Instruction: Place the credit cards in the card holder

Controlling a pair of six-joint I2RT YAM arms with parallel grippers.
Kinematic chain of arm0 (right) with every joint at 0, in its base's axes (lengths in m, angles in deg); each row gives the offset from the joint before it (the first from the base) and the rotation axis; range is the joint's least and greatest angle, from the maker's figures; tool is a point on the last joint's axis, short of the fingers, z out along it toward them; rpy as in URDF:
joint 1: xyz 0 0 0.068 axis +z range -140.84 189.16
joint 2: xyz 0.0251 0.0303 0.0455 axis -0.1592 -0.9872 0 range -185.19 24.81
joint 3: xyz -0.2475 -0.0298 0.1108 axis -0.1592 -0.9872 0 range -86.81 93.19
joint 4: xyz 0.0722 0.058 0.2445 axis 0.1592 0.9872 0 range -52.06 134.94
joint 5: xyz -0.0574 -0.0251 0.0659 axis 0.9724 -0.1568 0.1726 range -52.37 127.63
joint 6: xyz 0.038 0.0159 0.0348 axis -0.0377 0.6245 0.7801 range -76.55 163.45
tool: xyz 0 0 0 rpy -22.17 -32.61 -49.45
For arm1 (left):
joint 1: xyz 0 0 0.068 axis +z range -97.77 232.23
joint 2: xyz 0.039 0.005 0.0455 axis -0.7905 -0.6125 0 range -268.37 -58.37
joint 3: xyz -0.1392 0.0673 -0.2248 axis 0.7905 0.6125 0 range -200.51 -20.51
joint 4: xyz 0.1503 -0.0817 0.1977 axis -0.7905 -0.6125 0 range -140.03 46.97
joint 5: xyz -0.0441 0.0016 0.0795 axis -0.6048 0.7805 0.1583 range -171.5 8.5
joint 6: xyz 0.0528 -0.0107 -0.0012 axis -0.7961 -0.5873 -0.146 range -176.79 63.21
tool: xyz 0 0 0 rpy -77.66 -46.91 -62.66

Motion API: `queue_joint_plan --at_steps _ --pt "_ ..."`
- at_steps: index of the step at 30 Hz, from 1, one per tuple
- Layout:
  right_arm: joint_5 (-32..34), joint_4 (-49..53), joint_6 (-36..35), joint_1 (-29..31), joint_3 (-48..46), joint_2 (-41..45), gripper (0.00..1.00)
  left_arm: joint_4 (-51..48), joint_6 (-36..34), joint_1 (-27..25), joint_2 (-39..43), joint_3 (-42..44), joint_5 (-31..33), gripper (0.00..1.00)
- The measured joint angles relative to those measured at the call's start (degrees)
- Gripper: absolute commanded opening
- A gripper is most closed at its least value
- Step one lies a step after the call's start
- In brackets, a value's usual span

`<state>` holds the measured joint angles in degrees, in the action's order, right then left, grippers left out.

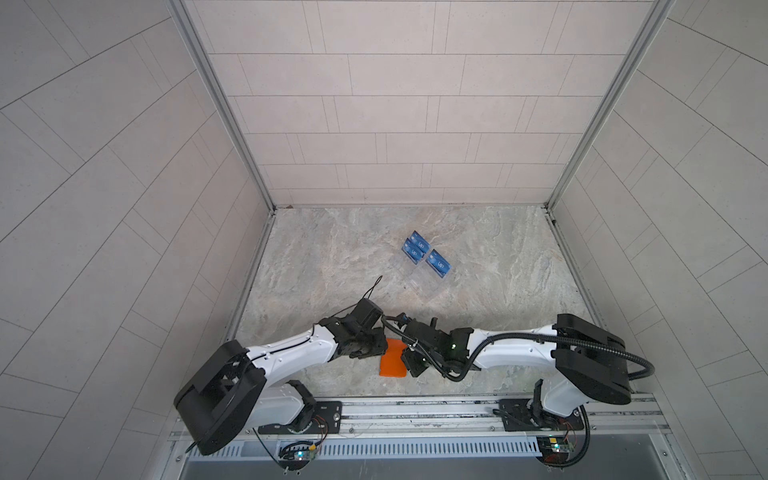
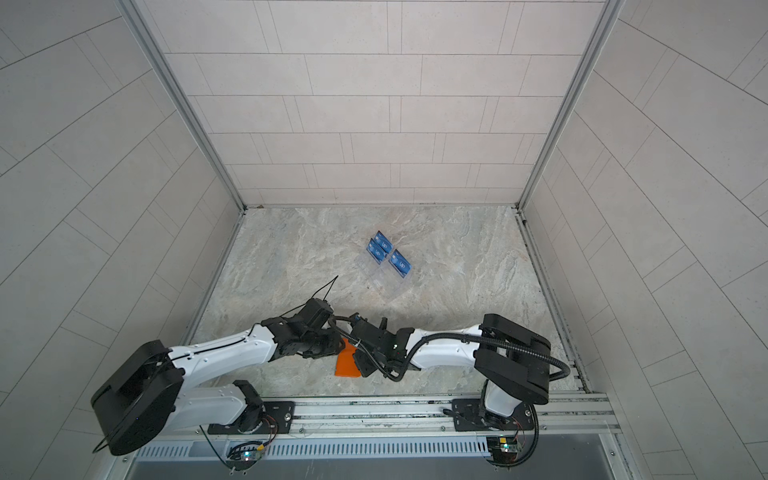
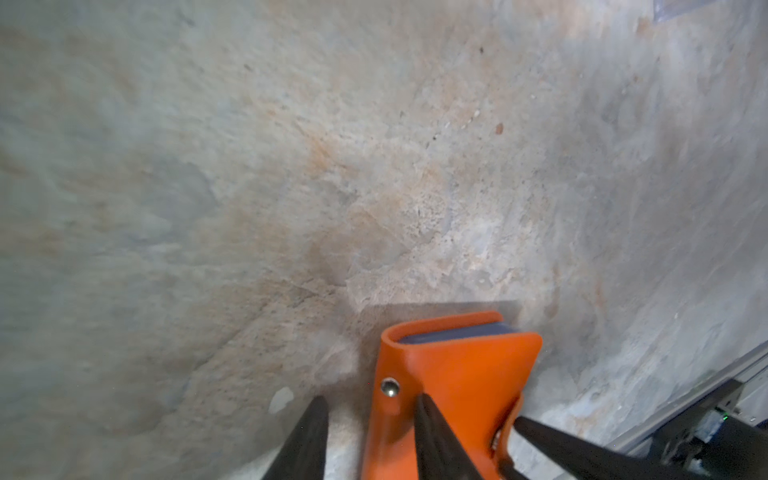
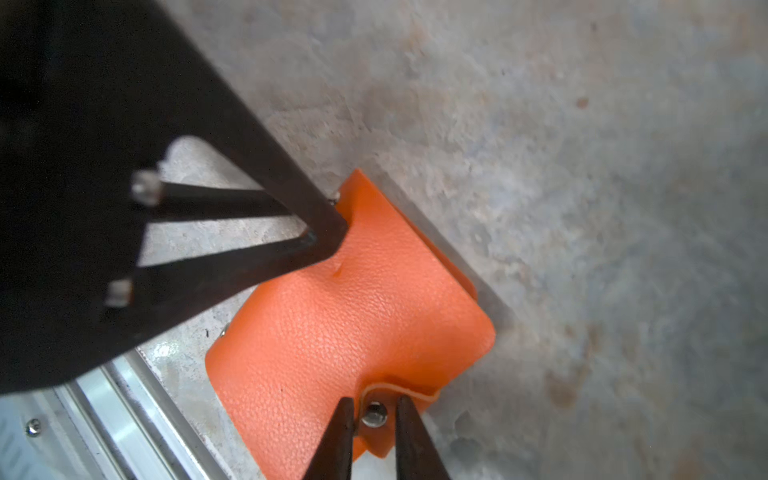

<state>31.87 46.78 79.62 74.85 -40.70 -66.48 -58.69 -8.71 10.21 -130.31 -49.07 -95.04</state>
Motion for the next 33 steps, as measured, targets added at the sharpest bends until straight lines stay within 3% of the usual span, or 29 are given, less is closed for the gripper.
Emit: queue_joint_plan --at_steps 3,8,15,17,19,21,23,29,33 --pt "0.4 5.2 -0.6 0.0 1.6 0.7 0.28 -1.5 -0.1 0.0 1.0 -0.2 0.9 0.55" --pt "2.1 10.6 -1.3 -0.1 5.6 2.2 0.38 -4.5 -1.6 2.1 5.7 -1.0 2.3 0.64" --pt "2.3 9.4 1.0 -0.9 9.7 2.8 0.42 -5.3 -4.0 3.4 7.9 -4.3 3.6 0.66" --pt "2.5 9.6 1.5 -1.8 10.7 2.8 0.45 -5.9 -4.7 3.4 9.5 -4.3 4.5 0.77" --pt "3.3 10.8 1.3 -3.2 12.3 2.9 0.52 -7.4 -5.8 3.4 11.6 -5.1 6.6 0.98" --pt "4.1 12.6 0.5 -5.7 14.7 3.4 0.70 -9.5 -6.5 3.5 13.5 -7.3 10.2 1.00" --pt "5.7 14.4 -1.0 -9.9 17.1 5.0 0.99 -11.8 -8.1 4.1 15.5 -10.9 15.2 1.00" --pt "14.7 15.7 -8.8 -26.2 17.7 15.7 1.00 -11.3 -16.0 10.6 23.8 -13.4 30.6 1.00" --pt "22.4 4.6 -18.6 -35.8 6.3 28.2 1.00 -4.5 -25.0 15.3 31.9 -5.0 39.2 1.00"
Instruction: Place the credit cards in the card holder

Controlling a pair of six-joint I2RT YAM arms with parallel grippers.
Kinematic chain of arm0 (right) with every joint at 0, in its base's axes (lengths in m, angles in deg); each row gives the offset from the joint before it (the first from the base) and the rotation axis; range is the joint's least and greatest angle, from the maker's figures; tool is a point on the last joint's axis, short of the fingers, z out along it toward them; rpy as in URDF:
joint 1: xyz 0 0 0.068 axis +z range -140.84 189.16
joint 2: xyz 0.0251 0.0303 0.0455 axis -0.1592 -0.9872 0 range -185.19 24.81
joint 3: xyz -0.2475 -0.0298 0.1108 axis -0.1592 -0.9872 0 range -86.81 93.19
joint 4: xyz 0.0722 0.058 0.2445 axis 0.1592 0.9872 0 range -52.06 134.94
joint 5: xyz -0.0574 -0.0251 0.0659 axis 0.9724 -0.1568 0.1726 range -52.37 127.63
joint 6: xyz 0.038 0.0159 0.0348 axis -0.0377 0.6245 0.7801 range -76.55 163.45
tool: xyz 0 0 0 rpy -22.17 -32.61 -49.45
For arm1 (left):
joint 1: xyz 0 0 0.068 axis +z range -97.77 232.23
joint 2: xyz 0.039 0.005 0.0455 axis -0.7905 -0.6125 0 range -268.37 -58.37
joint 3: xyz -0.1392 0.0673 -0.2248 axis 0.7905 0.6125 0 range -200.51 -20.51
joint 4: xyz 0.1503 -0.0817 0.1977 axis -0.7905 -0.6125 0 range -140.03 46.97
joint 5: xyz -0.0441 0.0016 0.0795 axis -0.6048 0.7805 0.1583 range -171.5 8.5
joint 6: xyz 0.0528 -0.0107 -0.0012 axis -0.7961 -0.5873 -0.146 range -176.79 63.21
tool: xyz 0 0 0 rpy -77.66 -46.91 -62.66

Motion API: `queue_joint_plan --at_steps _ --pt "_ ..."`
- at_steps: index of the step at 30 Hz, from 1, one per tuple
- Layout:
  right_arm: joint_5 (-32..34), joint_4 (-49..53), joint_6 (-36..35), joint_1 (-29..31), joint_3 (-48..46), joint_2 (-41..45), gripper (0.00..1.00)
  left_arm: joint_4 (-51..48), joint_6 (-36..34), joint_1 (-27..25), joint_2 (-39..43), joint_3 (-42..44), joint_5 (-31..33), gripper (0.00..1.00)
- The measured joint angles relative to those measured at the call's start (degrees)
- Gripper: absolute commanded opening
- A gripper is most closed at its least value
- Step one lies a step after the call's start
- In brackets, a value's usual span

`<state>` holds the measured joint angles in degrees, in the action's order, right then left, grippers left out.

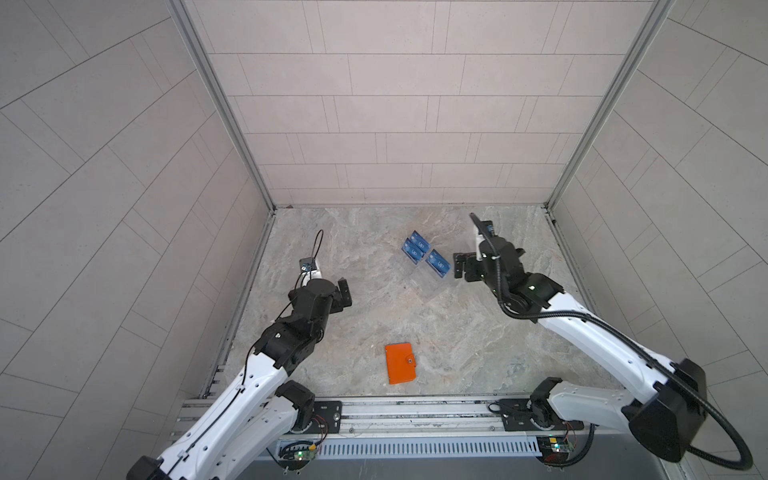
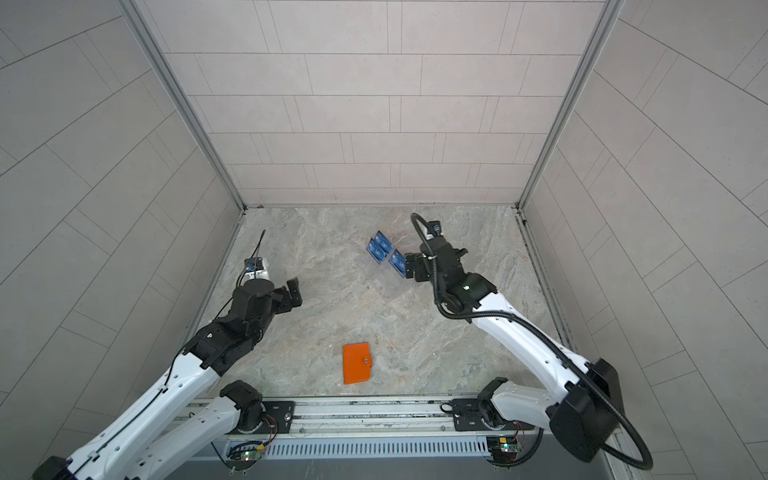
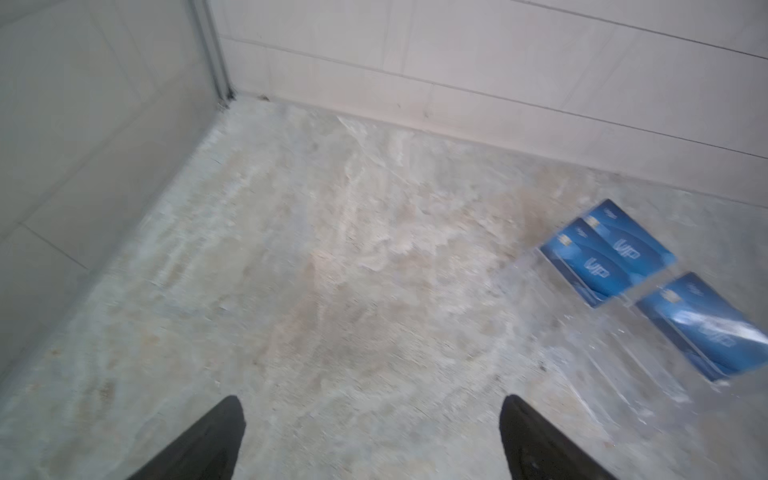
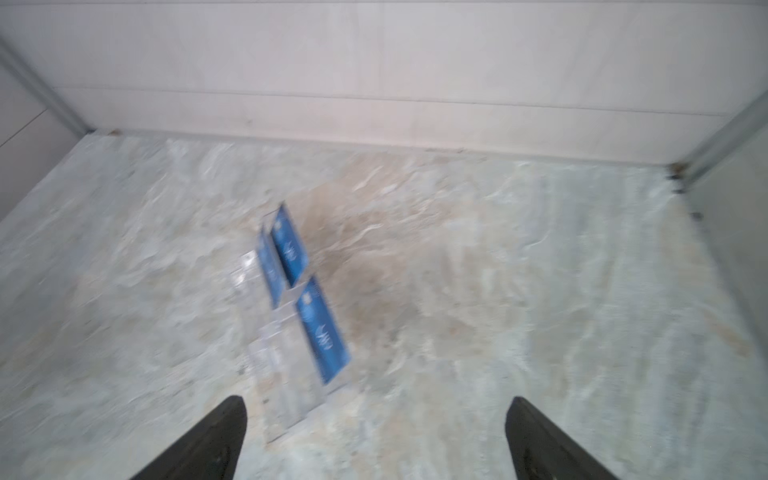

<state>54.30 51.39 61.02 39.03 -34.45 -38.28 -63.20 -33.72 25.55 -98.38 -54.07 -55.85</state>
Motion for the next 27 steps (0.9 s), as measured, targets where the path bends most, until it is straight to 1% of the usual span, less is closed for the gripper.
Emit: queue_joint_plan --at_steps 1,3,5,7,9,11,13,16,20,21,24,27 --pt "1.4 -4.3 -3.2 -1.6 -4.6 3.4 1.00 1.9 -2.3 1.1 2.3 3.0 1.7 1.00" --pt "3.3 -9.0 -7.9 -4.2 -11.3 7.4 1.00 4.7 -6.0 2.9 6.1 8.5 4.5 1.00" --pt "5.0 -10.5 -10.3 -6.7 -14.3 8.5 1.00 6.7 -8.7 4.1 9.4 13.3 7.4 1.00" --pt "6.5 -14.8 -11.9 -9.8 -18.7 9.0 1.00 9.1 -10.9 4.9 12.0 17.4 10.3 1.00" --pt "6.5 -19.6 -12.6 -13.3 -24.4 10.4 1.00 13.5 -13.1 5.7 12.3 20.6 12.2 1.00" --pt "5.7 -23.5 -12.6 -17.0 -28.8 10.1 1.00 19.5 -15.1 7.2 9.0 22.9 12.9 1.00" --pt "5.2 -27.1 -12.8 -19.6 -30.6 6.3 1.00 25.3 -16.3 9.3 2.2 23.6 12.9 1.00" --pt "4.4 -32.5 -13.1 -20.2 -30.8 0.0 1.00 34.8 -18.1 11.3 -7.2 23.8 11.2 1.00" --pt "3.5 -42.0 -12.7 -21.8 -33.6 -5.2 1.00 46.2 -20.5 13.0 -15.0 23.8 8.0 1.00" --pt "3.3 -43.6 -12.5 -22.5 -33.9 -6.8 1.00 49.1 -21.0 14.1 -16.7 23.8 6.7 1.00" --pt "2.7 -47.4 -12.5 -23.6 -33.7 -11.2 1.00 55.1 -21.6 17.2 -21.5 23.0 4.2 1.00" --pt "2.1 -51.8 -12.7 -23.9 -32.1 -16.9 1.00 61.0 -21.6 18.9 -27.5 21.0 2.5 1.00"
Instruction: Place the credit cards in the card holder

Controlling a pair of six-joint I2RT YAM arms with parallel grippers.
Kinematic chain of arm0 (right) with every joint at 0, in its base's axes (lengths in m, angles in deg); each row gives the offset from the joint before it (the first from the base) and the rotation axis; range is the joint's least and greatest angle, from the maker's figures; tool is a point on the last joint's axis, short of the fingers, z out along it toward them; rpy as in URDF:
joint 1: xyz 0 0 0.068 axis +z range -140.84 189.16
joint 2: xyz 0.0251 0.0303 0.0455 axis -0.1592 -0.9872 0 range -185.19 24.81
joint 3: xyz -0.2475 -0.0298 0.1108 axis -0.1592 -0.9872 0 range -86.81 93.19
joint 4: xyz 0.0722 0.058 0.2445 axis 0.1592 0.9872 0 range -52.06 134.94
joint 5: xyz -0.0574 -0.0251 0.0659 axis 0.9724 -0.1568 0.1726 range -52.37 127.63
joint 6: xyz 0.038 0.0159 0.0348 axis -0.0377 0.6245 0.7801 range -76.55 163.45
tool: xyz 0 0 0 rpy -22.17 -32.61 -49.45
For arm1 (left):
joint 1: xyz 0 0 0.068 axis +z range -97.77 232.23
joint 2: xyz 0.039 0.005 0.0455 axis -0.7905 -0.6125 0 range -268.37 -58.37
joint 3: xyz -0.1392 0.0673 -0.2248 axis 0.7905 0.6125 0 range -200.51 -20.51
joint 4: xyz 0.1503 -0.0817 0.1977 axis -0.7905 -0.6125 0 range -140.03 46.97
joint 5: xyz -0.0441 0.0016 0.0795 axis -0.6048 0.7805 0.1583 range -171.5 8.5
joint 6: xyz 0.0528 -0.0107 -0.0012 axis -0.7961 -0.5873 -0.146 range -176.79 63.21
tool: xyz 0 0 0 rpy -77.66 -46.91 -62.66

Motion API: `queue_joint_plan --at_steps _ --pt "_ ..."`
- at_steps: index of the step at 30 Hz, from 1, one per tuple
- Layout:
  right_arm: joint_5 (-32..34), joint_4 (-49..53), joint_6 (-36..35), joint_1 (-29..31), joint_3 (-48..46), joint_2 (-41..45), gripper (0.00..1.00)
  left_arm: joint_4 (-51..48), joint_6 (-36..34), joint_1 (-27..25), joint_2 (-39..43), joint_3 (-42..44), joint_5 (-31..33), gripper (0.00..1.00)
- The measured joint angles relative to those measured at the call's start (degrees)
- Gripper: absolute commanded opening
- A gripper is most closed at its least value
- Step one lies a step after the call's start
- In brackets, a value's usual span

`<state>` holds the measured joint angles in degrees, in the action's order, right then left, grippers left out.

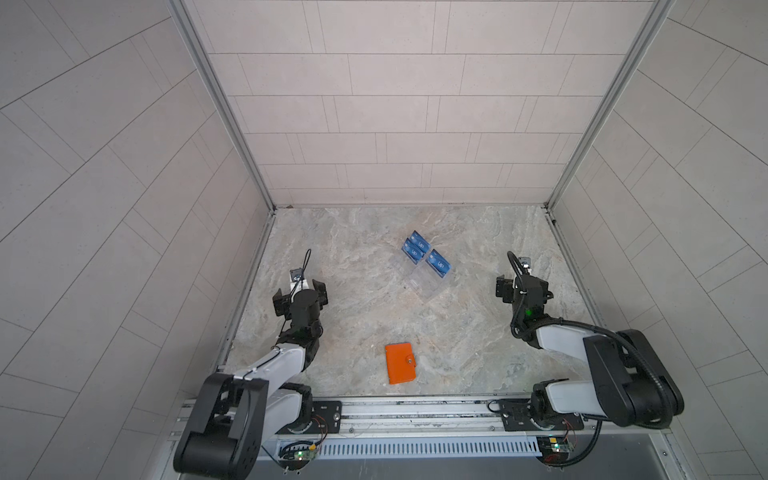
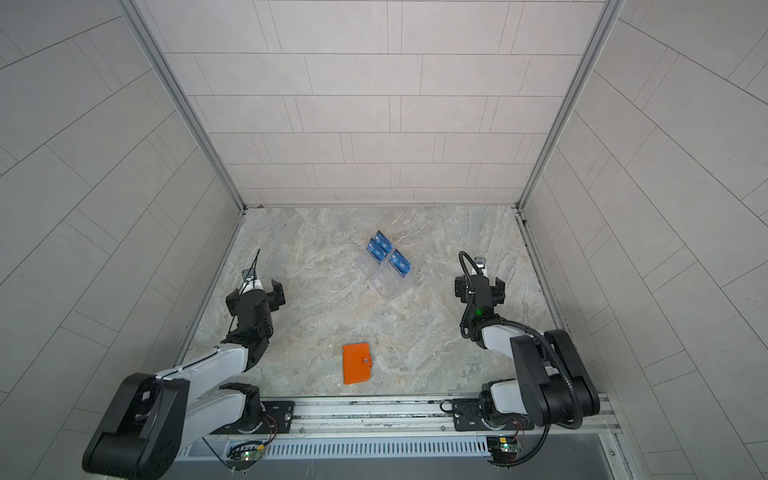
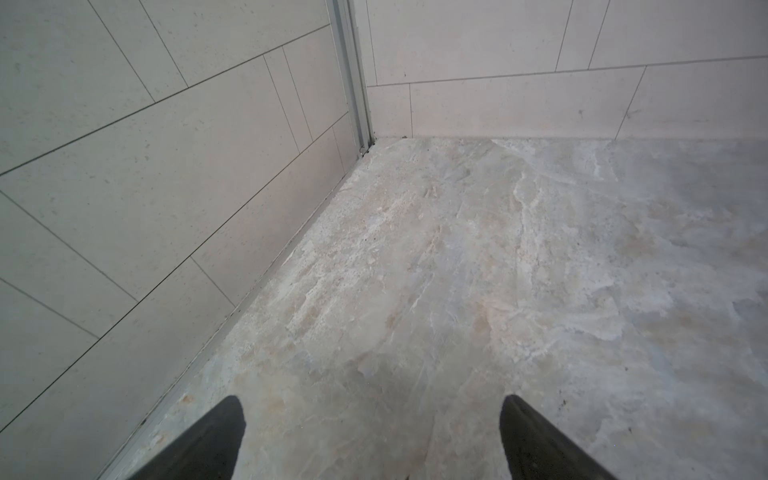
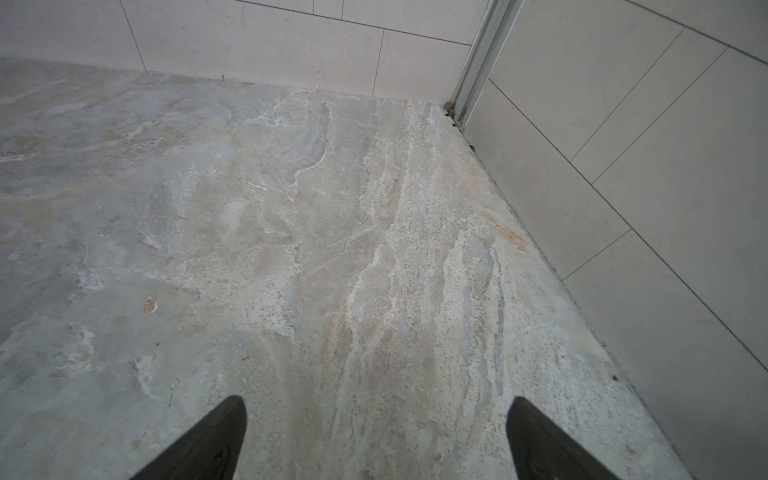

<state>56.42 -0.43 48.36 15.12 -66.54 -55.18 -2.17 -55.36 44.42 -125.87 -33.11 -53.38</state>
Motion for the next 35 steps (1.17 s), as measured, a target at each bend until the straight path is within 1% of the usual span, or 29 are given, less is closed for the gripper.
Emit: queue_joint_plan --at_steps 3,4,8,10,35 --pt "-0.7 -4.5 -0.4 -0.2 1.7 -6.4 1.00 4.0 0.2 0.3 -5.3 -2.7 -0.9 1.00" --pt "-0.9 -4.4 -0.5 -0.2 2.2 -7.5 1.00 5.5 0.2 0.3 -6.8 -3.4 -0.9 1.00" --pt "-2.0 -3.4 -0.4 -0.8 3.9 -8.1 1.00 12.7 0.1 0.3 -14.6 -5.3 -1.9 1.00" --pt "-2.2 -3.4 -0.4 -0.9 4.6 -8.0 1.00 12.9 0.1 0.2 -17.1 -5.9 -2.4 1.00" --pt "-3.0 -3.3 -0.4 -0.9 4.8 -8.0 1.00 15.1 0.1 0.1 -17.4 -6.5 -3.7 1.00"
